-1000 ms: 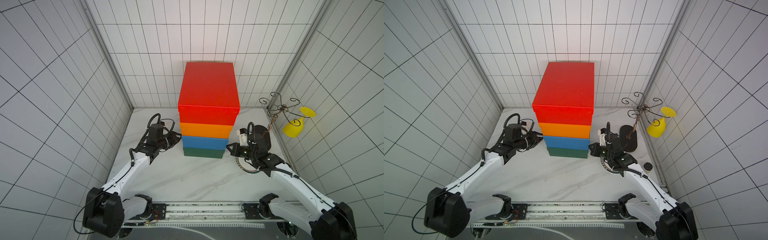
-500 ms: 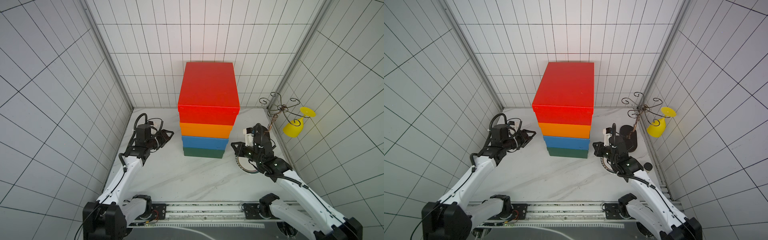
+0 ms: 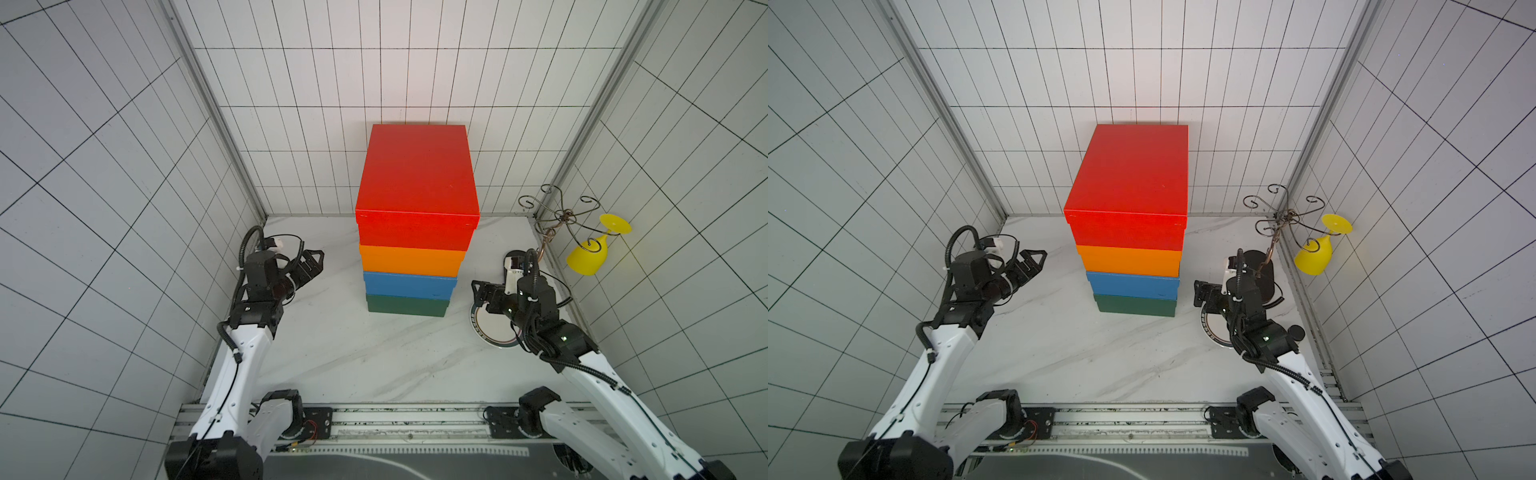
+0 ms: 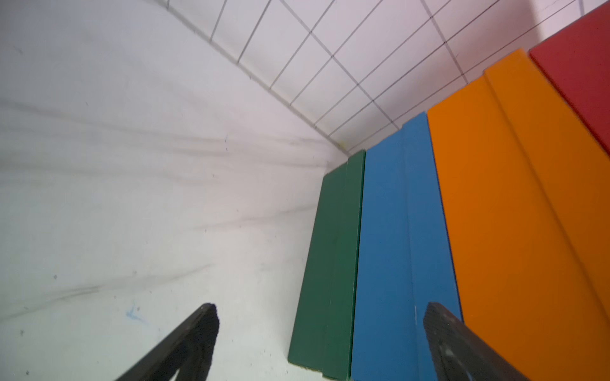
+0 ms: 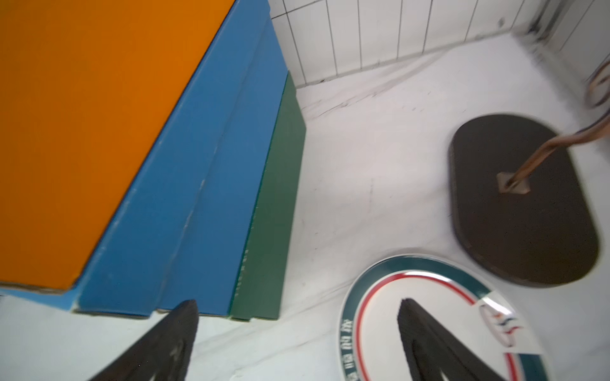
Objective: Stack the shoeboxes
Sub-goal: Adjust the shoeboxes in the shoebox, then reset both arms
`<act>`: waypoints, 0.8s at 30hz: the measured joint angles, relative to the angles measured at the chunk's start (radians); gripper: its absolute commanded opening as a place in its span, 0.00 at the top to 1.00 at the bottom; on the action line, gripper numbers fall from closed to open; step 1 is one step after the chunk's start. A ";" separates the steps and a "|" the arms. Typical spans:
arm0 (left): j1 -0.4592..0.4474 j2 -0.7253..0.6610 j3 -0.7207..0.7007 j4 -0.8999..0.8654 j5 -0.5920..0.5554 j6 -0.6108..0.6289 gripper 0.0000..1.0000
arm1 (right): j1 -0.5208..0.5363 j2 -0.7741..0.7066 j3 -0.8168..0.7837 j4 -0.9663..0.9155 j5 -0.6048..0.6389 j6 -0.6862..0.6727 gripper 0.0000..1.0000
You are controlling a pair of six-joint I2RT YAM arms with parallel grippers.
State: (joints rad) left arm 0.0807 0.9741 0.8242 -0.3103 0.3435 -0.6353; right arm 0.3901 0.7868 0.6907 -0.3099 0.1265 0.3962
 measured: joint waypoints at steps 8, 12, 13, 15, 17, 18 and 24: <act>0.001 -0.029 -0.129 0.246 -0.150 0.021 0.03 | -0.008 -0.008 -0.038 0.239 0.285 -0.130 0.01; 0.000 -0.031 -0.216 0.350 -0.207 0.123 0.03 | -0.046 -0.077 -0.233 0.512 0.278 -0.234 0.01; 0.000 -0.036 -0.240 0.378 -0.225 0.145 0.03 | -0.052 -0.093 -0.286 0.574 0.274 -0.247 0.01; -0.001 -0.043 -0.281 0.426 -0.253 0.191 0.03 | -0.061 -0.101 -0.361 0.675 0.259 -0.276 0.01; -0.001 -0.042 -0.313 0.470 -0.285 0.238 0.03 | -0.063 -0.072 -0.381 0.734 0.251 -0.317 0.01; -0.002 -0.036 -0.329 0.496 -0.303 0.259 0.03 | -0.063 -0.047 -0.381 0.766 0.249 -0.336 0.01; -0.006 0.111 -0.428 0.684 -0.390 0.355 0.03 | -0.077 0.109 -0.387 0.887 0.246 -0.415 0.01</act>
State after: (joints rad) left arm 0.0742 1.0847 0.3958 0.3737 -0.0463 -0.2802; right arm 0.3134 0.8963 0.3038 0.5774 0.3721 -0.0185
